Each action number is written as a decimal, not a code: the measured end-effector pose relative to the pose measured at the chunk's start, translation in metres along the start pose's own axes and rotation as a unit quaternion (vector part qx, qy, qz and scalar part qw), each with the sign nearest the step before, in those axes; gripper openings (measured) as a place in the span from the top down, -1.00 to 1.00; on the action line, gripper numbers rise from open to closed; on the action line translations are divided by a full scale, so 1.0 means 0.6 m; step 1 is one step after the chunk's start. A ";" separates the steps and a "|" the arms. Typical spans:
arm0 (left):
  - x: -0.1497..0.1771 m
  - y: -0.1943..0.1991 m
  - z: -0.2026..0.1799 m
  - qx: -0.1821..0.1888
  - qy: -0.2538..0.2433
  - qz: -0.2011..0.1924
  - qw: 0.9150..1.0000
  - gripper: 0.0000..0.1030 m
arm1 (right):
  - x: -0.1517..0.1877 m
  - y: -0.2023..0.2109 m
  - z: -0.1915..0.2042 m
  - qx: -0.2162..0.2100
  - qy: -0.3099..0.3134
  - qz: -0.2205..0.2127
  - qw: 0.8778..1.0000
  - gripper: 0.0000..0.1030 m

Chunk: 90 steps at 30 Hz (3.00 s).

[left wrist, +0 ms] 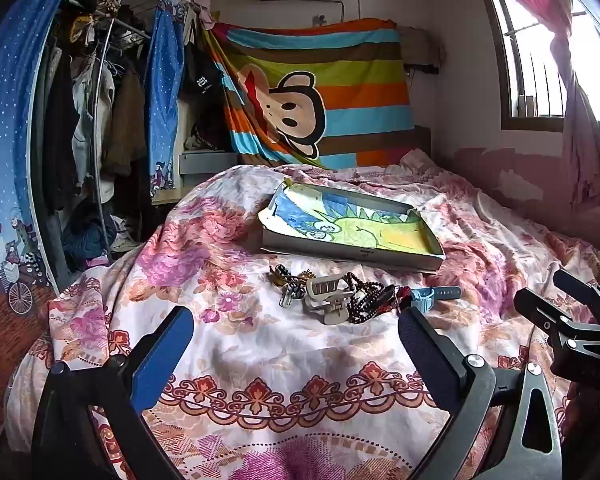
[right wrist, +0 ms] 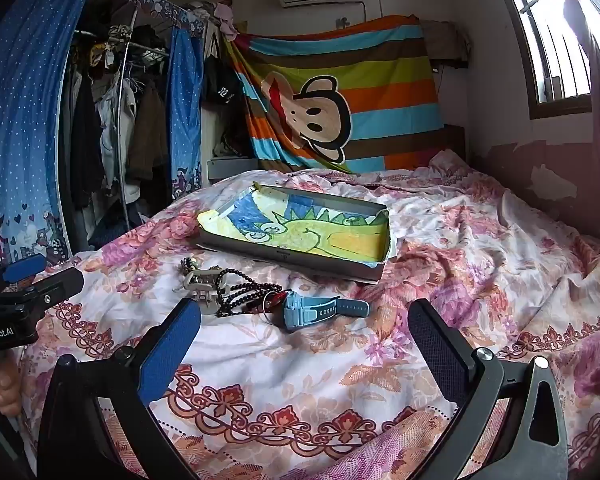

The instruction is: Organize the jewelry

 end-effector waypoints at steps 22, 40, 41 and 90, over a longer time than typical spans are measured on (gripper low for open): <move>0.000 -0.001 0.001 0.001 0.002 0.001 1.000 -1.00 | 0.000 0.000 0.000 0.000 0.000 0.003 1.000 -0.98; -0.001 -0.004 0.001 0.000 0.002 0.000 1.000 -1.00 | 0.001 -0.002 -0.001 0.000 0.000 0.005 1.000 -0.98; 0.000 -0.001 0.001 0.001 0.003 0.001 1.000 -1.00 | 0.001 -0.002 -0.001 0.000 0.000 0.005 1.000 -0.98; 0.004 -0.008 -0.020 0.001 0.003 0.001 1.000 -1.00 | 0.006 -0.008 0.003 0.000 -0.001 0.020 1.000 -0.98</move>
Point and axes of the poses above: each gripper's, at about its wrist camera, not at the fingertips, and y roughly against the way its jaws point, z to its left, x to its underside, the point moved 4 cm from there along -y, roughly the way its jaws point, and after that the axes turned 5 degrees about x, right-handed, at the moved point
